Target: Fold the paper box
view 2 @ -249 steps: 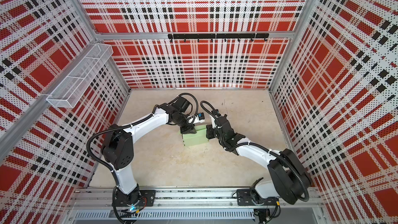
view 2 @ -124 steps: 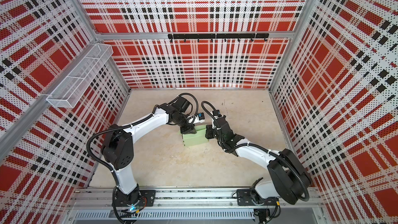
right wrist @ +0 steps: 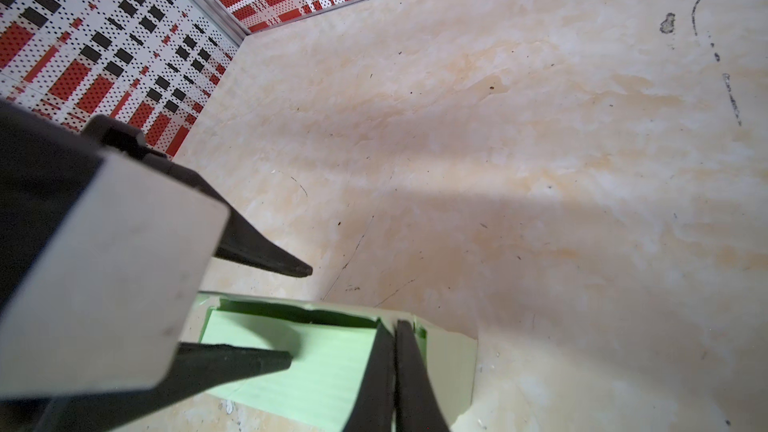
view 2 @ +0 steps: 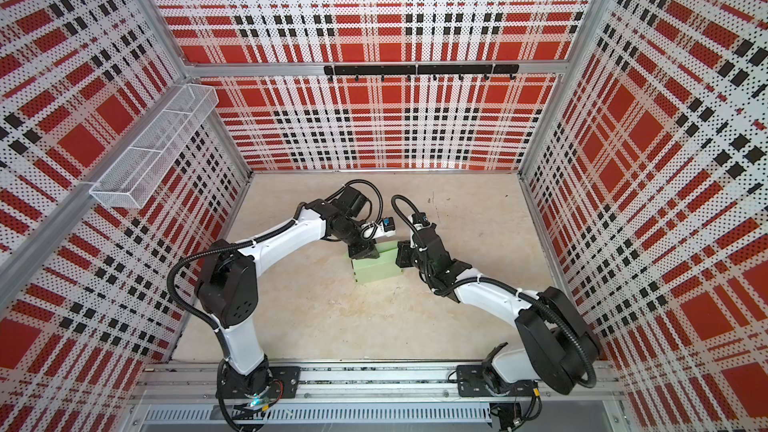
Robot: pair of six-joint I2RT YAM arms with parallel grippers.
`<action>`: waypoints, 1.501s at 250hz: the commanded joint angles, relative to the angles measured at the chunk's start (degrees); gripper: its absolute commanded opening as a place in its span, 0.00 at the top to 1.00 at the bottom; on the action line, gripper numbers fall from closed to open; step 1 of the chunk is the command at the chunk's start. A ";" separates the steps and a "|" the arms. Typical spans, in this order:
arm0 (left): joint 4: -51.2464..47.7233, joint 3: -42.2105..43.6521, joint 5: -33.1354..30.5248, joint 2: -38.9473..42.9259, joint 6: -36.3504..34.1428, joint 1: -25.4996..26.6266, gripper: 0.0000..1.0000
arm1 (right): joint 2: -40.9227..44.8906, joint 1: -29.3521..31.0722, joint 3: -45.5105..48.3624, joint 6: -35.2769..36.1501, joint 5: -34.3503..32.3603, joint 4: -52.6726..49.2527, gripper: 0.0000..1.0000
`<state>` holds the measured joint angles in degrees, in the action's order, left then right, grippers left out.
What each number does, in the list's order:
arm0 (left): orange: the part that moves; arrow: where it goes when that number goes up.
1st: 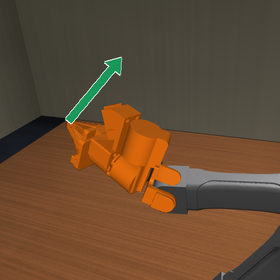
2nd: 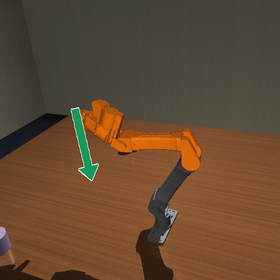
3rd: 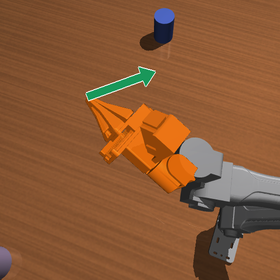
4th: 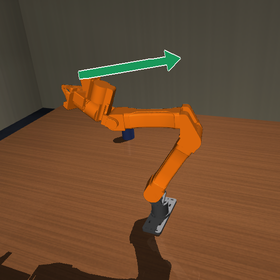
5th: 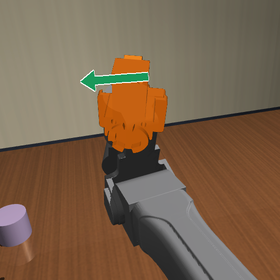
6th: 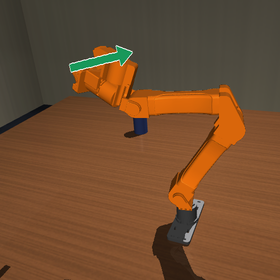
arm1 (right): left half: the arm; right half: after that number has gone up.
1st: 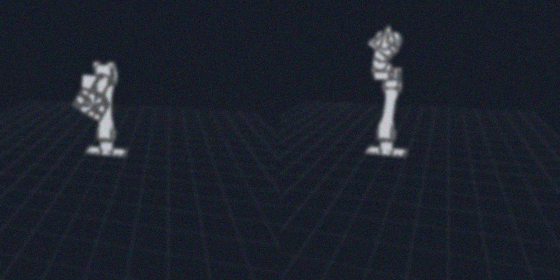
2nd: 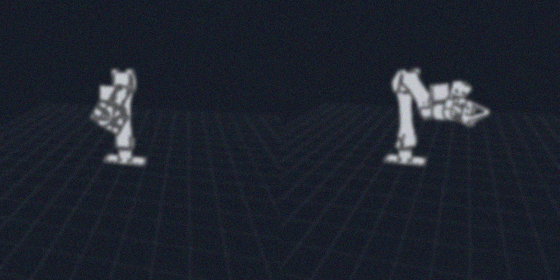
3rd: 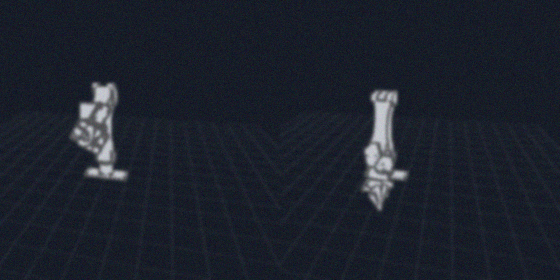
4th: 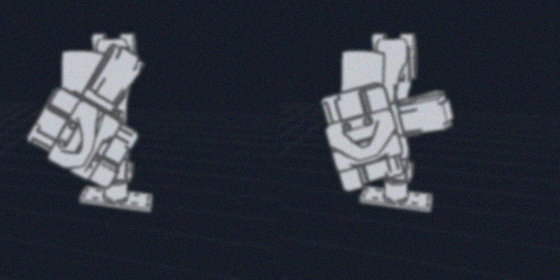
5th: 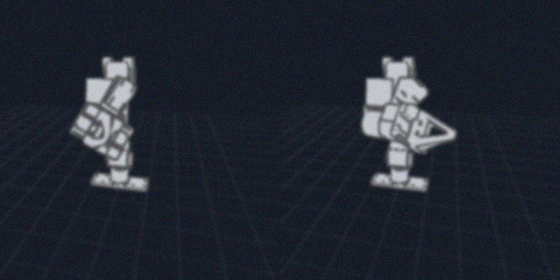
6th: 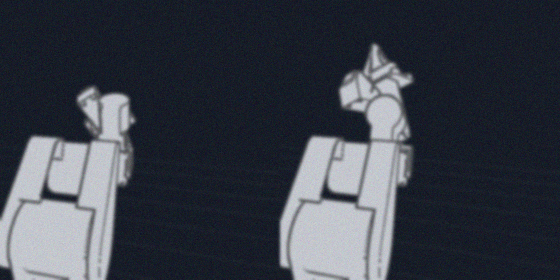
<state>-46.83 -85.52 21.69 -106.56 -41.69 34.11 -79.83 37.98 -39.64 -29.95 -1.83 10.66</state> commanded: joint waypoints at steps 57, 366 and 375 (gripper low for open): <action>-0.72 -0.33 3.23 0.79 1.97 0.19 0.49 | -1.38 0.54 5.89 -0.34 -3.82 0.27 1.00; -3.70 5.28 6.08 19.39 14.44 -11.03 0.37 | -3.67 4.91 2.44 -2.56 -11.28 -1.16 1.00; -2.68 6.64 6.99 19.75 15.48 -12.05 0.37 | -3.75 5.00 2.22 -2.44 -11.38 -1.16 1.00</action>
<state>-50.63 -83.00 28.23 -89.89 -30.00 24.67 -82.63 42.19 -36.34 -31.92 -11.16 11.77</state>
